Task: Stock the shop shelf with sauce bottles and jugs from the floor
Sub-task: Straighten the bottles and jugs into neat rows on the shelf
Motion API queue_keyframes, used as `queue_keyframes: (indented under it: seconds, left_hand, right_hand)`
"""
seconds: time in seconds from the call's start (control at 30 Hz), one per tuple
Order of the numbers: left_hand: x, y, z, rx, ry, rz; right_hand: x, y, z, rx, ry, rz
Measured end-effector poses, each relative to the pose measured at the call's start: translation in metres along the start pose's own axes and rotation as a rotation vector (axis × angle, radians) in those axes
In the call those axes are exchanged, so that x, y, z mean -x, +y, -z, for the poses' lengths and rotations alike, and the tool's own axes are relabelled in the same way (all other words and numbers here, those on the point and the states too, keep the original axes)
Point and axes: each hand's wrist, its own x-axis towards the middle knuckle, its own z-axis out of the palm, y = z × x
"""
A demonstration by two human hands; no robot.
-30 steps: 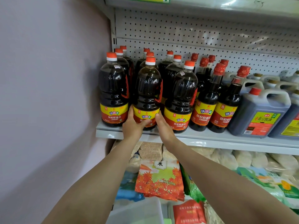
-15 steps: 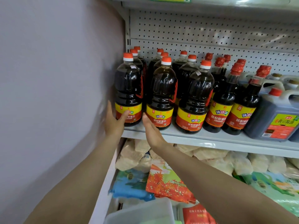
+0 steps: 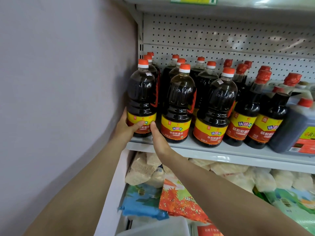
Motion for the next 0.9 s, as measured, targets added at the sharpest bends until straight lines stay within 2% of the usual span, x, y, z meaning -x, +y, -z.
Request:
queue_keyframes:
  seconds: [0.23,0.43,0.73,0.83,0.9]
  left_hand:
    - [-0.006,-0.005,0.007,0.007,-0.053,0.023]
    - [-0.006,-0.002,0.013,0.013,-0.095,0.088]
    - [-0.007,0.004,0.026,0.012,-0.215,0.165]
    - [-0.004,0.004,0.026,0.007,-0.191,0.182]
    - [0.003,0.005,0.017,-0.004,-0.111,0.194]
  right_hand:
    - [-0.012,0.008,-0.001,-0.021,0.089,0.066]
    - [-0.009,-0.002,-0.002,-0.057,0.065,0.08]
    - [0.0,0.003,-0.011,0.036,0.013,0.075]
    - [0.006,-0.003,-0.002,0.026,-0.023,0.064]
    - [0.009,-0.003,0.01,0.067,-0.063,0.046]
